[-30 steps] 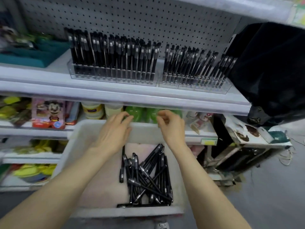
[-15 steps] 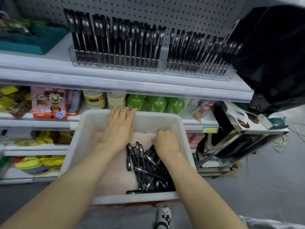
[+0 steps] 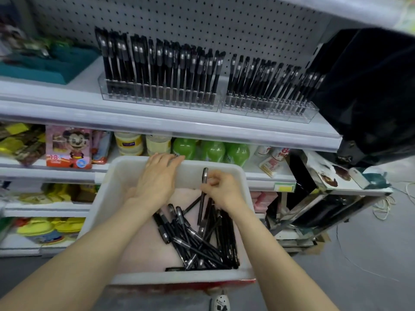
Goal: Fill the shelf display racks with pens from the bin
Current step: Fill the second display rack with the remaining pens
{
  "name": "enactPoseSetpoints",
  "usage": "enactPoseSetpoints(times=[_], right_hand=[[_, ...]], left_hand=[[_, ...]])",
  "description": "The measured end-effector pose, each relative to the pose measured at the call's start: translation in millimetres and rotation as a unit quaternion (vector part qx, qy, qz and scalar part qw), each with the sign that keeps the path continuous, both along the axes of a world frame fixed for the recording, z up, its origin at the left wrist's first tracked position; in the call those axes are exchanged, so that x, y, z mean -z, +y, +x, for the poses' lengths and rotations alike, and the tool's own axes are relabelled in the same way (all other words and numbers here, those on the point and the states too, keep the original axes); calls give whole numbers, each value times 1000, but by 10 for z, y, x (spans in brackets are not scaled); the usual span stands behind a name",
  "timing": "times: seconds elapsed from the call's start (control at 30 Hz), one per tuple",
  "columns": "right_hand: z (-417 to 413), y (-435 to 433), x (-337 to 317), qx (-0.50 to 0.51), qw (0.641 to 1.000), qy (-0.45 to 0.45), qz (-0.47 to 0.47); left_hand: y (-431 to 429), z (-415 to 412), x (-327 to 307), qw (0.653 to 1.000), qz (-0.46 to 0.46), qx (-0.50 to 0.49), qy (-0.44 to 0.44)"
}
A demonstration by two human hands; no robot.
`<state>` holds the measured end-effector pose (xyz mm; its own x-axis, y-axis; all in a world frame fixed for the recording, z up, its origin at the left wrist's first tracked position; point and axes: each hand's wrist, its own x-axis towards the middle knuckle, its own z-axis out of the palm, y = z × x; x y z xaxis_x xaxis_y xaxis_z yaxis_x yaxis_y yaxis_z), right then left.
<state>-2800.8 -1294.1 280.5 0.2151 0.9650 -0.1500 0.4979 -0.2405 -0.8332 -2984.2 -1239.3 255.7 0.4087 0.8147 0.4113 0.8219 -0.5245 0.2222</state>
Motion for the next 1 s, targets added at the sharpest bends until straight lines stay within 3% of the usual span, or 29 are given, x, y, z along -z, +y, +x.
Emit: enactPoseSetpoints(times=[0.17, 0.5, 0.8, 1.0], right_hand=[[273, 93, -438, 7, 997, 61, 55], [1163, 463, -1181, 16, 985, 70, 157], [1931, 880, -1618, 174, 933, -59, 311], [2048, 1277, -1737, 191, 915, -114, 335]], left_hand=[[81, 127, -334, 999, -44, -21, 6], [480, 1139, -1114, 997, 34, 53, -37], [934, 1719, -1271, 996, 74, 45, 22], [966, 1779, -1226, 995, 94, 9, 11]])
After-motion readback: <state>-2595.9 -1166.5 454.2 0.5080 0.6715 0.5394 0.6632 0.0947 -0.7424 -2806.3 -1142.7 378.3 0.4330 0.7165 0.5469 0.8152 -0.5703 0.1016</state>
